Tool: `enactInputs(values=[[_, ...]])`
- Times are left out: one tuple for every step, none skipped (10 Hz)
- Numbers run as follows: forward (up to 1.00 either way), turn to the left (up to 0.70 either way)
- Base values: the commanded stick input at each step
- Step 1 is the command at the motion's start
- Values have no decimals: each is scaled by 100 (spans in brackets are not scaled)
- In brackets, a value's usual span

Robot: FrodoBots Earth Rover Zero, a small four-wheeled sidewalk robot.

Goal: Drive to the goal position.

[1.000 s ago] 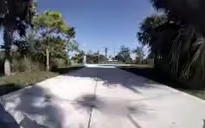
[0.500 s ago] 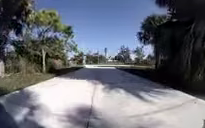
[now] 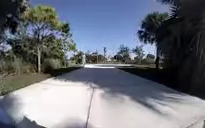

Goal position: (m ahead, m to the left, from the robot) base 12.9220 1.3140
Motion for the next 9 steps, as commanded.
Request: enactInputs(values=[[70, 0], [70, 0], [70, 0], [70, 0], [70, 0], [70, 0], [70, 0], [70, 0], [70, 0]])
